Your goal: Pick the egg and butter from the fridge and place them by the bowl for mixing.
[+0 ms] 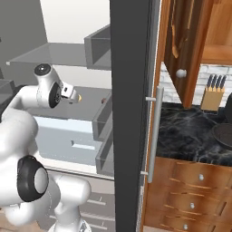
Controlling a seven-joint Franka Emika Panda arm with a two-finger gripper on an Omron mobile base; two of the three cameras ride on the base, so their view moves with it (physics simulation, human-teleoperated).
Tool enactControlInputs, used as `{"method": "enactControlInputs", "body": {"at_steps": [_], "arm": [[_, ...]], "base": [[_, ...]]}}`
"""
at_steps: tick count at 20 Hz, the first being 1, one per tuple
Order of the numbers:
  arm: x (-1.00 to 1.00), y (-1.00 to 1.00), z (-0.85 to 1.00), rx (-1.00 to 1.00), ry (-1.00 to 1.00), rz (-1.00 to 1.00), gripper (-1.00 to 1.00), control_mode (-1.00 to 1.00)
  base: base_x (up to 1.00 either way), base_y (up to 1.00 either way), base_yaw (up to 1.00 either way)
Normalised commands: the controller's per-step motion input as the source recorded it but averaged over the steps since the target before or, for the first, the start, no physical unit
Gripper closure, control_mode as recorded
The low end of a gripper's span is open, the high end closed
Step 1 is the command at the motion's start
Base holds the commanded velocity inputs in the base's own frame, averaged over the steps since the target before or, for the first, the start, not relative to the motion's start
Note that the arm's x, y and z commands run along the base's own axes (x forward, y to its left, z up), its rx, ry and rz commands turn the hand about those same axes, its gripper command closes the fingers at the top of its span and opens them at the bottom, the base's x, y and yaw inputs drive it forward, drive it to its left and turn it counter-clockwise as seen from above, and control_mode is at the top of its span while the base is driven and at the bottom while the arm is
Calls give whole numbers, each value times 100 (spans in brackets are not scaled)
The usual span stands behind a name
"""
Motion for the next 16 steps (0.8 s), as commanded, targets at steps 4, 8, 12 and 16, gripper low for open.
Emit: {"method": "enactControlInputs", "body": {"at_steps": [4, 8, 12, 16], "arm": [[36, 10, -14, 0, 0, 0, -100, -100], [44, 19, -10, 0, 0, 0, -100, -100], [52, 17, -15, -6, 0, 0, -100, -100], [62, 1, -24, -11, 0, 0, -100, -100]], "base": [[0, 0, 0], [0, 0, 0], [0, 0, 0], [0, 0, 0]]}}
